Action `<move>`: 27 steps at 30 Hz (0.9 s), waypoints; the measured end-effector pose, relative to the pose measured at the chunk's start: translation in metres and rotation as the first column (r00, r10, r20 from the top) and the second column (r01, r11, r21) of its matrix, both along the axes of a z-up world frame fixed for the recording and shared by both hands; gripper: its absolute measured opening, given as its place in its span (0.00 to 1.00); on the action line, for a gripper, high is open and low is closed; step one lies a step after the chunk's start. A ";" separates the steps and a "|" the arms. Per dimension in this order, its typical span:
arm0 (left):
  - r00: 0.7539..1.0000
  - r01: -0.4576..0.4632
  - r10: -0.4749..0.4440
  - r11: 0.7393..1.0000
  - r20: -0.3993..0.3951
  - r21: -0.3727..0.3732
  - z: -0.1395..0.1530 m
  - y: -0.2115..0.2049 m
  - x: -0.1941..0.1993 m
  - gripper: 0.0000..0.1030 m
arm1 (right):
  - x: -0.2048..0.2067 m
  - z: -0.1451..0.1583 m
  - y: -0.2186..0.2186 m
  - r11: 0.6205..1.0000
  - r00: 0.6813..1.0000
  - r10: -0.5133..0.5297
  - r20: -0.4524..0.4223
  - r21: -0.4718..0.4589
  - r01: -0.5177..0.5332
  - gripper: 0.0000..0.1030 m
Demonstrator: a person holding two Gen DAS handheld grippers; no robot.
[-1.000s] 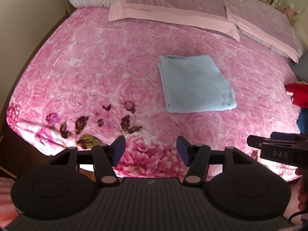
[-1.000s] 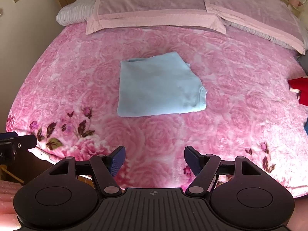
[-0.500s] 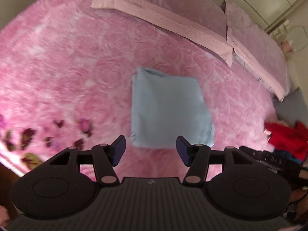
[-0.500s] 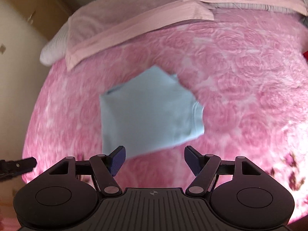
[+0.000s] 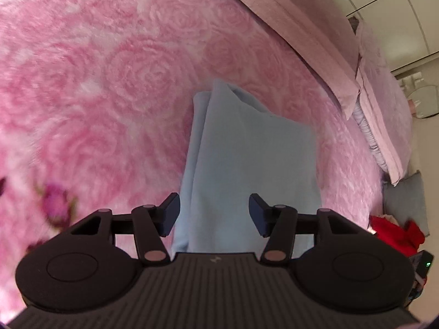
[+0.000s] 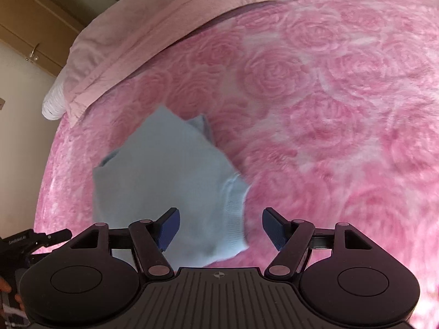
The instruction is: Fold clothes
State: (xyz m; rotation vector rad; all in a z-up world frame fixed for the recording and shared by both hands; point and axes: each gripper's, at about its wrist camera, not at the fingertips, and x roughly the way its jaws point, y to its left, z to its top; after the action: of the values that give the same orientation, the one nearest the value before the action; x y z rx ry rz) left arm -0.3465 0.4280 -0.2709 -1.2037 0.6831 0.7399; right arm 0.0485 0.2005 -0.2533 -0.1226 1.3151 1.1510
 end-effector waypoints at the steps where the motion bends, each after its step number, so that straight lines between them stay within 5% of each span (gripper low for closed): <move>1: 1.000 -0.001 0.001 1.000 0.010 0.005 -0.007 0.004 0.001 0.49 | 0.004 -0.008 0.001 1.000 1.000 -0.005 -0.018 0.009 0.005 0.69; 9: 0.993 -0.046 0.047 0.999 0.109 -0.005 -0.046 0.028 0.001 0.51 | 0.030 -0.059 0.023 0.995 0.991 -0.003 -0.131 0.095 0.015 0.69; 18: 0.954 -0.071 0.101 0.991 0.282 -0.115 -0.080 0.038 -0.001 0.50 | 0.046 -0.088 0.065 0.979 0.960 0.115 -0.256 0.195 -0.065 0.68; 23: 0.951 -0.030 0.067 0.992 0.300 -0.126 -0.086 0.046 0.001 0.30 | 0.050 -0.094 0.093 0.955 0.930 0.261 -0.258 0.210 -0.210 0.68; 27: 0.952 0.007 0.024 0.995 0.305 -0.102 -0.085 0.049 0.004 0.19 | 0.048 -0.096 0.107 0.946 0.916 0.307 -0.257 0.192 -0.262 0.34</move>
State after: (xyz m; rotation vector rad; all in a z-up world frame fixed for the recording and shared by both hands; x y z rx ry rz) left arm -0.3422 0.4775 -0.3557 -1.3800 0.4613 0.5138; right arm 0.0966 0.3079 -0.3496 -0.0360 1.4873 1.5615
